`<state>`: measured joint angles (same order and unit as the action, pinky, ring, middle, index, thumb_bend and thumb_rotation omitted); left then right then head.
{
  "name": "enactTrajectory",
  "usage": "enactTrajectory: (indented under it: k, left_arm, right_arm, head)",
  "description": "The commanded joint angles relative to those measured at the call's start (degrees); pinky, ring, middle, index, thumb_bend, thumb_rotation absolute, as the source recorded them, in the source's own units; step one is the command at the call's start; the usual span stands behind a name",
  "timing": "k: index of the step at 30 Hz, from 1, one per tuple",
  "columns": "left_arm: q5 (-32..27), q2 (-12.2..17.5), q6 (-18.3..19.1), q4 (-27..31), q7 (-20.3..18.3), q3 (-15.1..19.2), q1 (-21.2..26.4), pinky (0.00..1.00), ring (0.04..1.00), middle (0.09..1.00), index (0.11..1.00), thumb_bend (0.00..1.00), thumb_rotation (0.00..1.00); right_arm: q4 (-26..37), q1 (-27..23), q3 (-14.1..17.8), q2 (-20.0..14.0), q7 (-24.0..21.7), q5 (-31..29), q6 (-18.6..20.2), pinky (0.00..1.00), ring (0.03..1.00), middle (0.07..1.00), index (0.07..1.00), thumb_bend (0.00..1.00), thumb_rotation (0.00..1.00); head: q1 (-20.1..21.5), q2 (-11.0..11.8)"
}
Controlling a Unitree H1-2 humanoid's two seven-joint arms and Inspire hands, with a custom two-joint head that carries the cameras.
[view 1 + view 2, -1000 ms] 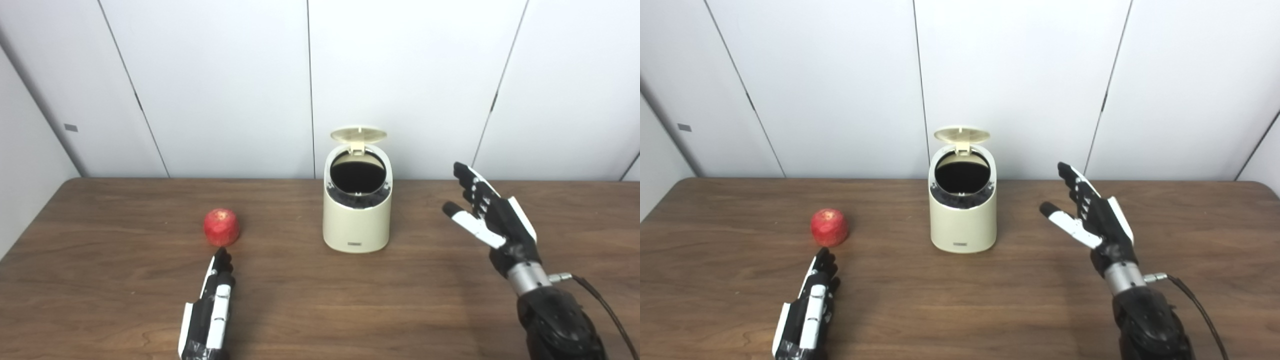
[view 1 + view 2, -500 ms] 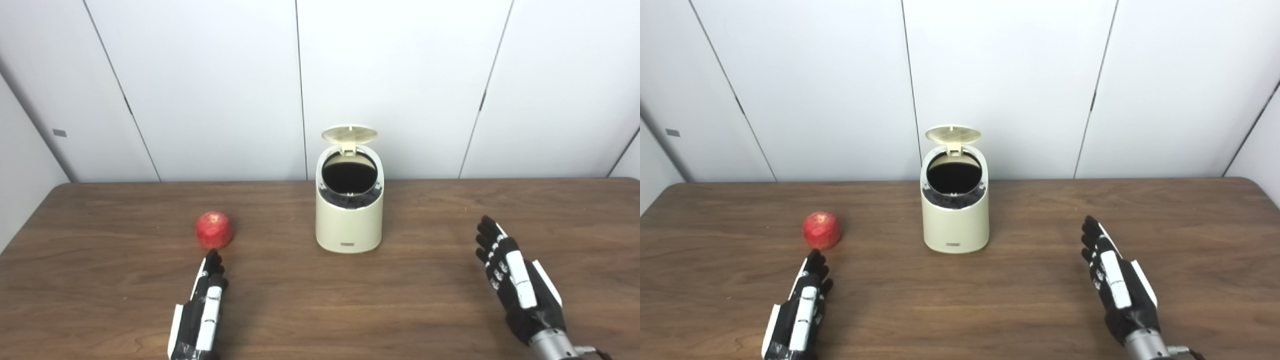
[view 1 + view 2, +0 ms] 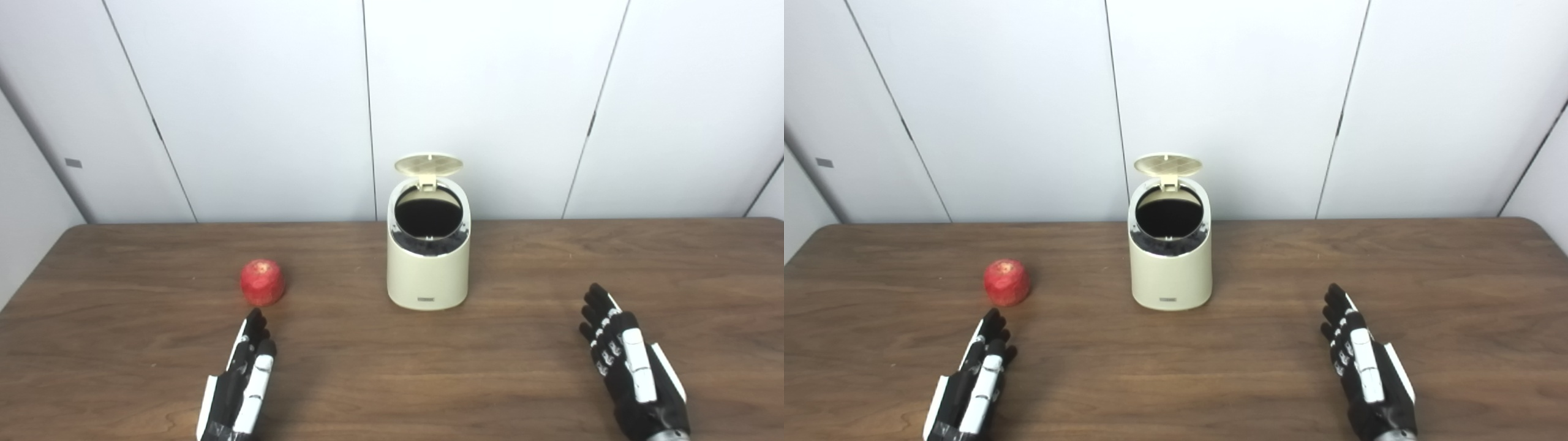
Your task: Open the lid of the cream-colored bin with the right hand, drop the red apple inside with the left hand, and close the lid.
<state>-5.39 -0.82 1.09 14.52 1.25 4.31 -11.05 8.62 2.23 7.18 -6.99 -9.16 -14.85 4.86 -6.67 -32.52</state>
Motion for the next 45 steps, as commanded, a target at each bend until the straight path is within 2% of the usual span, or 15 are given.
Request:
enactTrajectory:
  k: [1, 5, 9, 16, 18, 25, 27, 28, 30, 32, 33, 35, 36, 40, 45]
  left_arm:
    - [-0.08, 0.26, 0.04, 2.46, -0.23, -0.07, -1.42, 1.00, 0.995, 0.985, 0.998, 0.55, 0.67]
    - [1.18, -0.19, 0.43, 3.74, 0.24, -0.62, -1.95, 1.00, 0.989, 0.980, 0.991, 0.54, 0.66]
    - [2.97, -1.30, 1.19, 5.58, 0.93, -1.87, -2.31, 1.00, 0.980, 0.973, 0.991, 0.53, 0.64]
    - [6.30, -2.19, 0.93, 6.81, 2.25, -4.00, -2.53, 0.99, 0.974, 0.973, 0.998, 0.52, 0.63]
    - [7.18, -2.13, 0.34, 7.08, 2.43, -4.45, -2.47, 0.97, 0.975, 0.980, 1.000, 0.55, 0.58]
    - [12.77, -1.78, 1.50, 9.97, 4.02, -5.49, -1.70, 0.95, 0.950, 0.967, 0.997, 0.60, 0.51]
    - [13.94, -1.70, 3.28, 11.72, 4.10, -5.26, -0.66, 0.95, 0.957, 0.970, 0.997, 0.63, 0.44]
    - [17.58, -1.39, 5.22, 13.12, 4.36, -5.40, 0.07, 0.93, 0.955, 0.965, 0.991, 0.64, 0.40]
    - [27.54, 0.24, 9.38, 16.05, 4.00, -6.13, 2.00, 0.84, 0.908, 0.936, 0.978, 0.68, 0.43]
    - [34.91, 1.64, 13.39, 18.33, 2.51, -6.39, 4.27, 0.81, 0.891, 0.933, 0.975, 0.72, 0.39]
    - [38.37, 2.42, 15.57, 19.44, 1.37, -6.37, 5.70, 0.82, 0.890, 0.928, 0.971, 0.76, 0.37]
    - [43.36, 4.30, 19.22, 20.88, -1.10, -6.09, 8.52, 0.84, 0.886, 0.924, 0.965, 0.79, 0.36]
    - [45.39, 5.73, 20.78, 21.08, -2.62, -5.75, 10.22, 0.79, 0.890, 0.930, 0.962, 0.83, 0.32]
    - [51.67, 10.04, 24.80, 20.70, -7.27, -5.20, 14.41, 0.64, 0.848, 0.935, 0.944, 0.90, 0.31]
    - [57.75, 15.98, 25.76, 18.40, -15.35, -3.60, 18.92, 0.74, 0.937, 0.967, 0.929, 0.92, 0.33]
  right_arm:
    - [2.13, -0.44, 0.33, -0.77, -1.15, -1.38, -2.93, 1.00, 1.000, 0.997, 0.978, 0.58, 0.91]
    - [1.46, 0.50, 0.78, -1.49, -2.83, -3.59, -3.71, 1.00, 1.000, 1.000, 0.991, 0.59, 0.92]
    - [2.56, 1.38, 1.23, -2.24, -3.10, -4.78, -2.18, 1.00, 1.000, 1.000, 0.995, 0.61, 0.91]
    - [5.42, 2.15, 1.15, -3.57, -2.70, -5.17, 0.27, 1.00, 0.998, 0.991, 0.981, 0.62, 0.94]
    - [6.62, 2.33, 1.19, -4.23, -2.91, -5.15, 0.94, 0.99, 0.969, 0.966, 0.962, 0.66, 0.92]
    - [7.68, 2.61, 1.09, -5.84, -2.99, -4.75, 1.05, 0.85, 0.901, 0.908, 0.905, 0.70, 0.86]
    - [7.76, 2.59, 1.01, -5.94, -2.87, -4.77, 1.04, 0.81, 0.878, 0.889, 0.885, 0.72, 0.84]
    - [7.77, 2.58, 0.98, -5.95, -2.85, -4.79, 1.03, 0.81, 0.874, 0.886, 0.881, 0.73, 0.84]
    - [8.68, 2.50, 1.66, -4.61, -0.46, -5.07, 3.33, 0.77, 0.853, 0.851, 0.829, 0.71, 0.80]
    - [9.17, 2.53, 2.02, -4.11, 0.61, -5.44, 4.89, 0.76, 0.832, 0.829, 0.800, 0.74, 0.74]
    - [8.53, 2.52, 1.63, -4.71, -0.54, -5.04, 3.41, 0.76, 0.827, 0.824, 0.793, 0.76, 0.73]
    - [8.04, 2.48, 1.10, -5.41, -1.98, -4.46, 1.71, 0.77, 0.847, 0.862, 0.840, 0.73, 0.81]
    - [8.19, 2.51, 1.01, -5.50, -2.23, -4.45, 1.67, 0.76, 0.856, 0.873, 0.857, 0.74, 0.82]
    - [8.27, 2.42, 1.16, -5.31, -2.57, -4.94, 2.17, 0.76, 0.854, 0.871, 0.855, 0.75, 0.81]
    - [8.73, 2.56, 1.11, -4.82, -2.13, -4.52, 2.58, 0.82, 0.881, 0.884, 0.851, 0.76, 0.80]
  head:
    - [-0.70, -0.10]
    - [-4.82, 0.02]
    - [-9.39, -0.14]
    - [-14.20, -0.06]
    - [-15.13, -0.15]
    - [-16.54, -0.56]
    - [-16.47, -0.65]
    - [-16.47, -0.65]
    - [-16.47, -0.65]
    - [-16.05, -0.57]
    - [-16.05, -0.57]
    - [-15.58, -0.57]
    - [-15.41, -0.57]
    - [-14.81, -0.49]
    - [-14.10, -0.48]
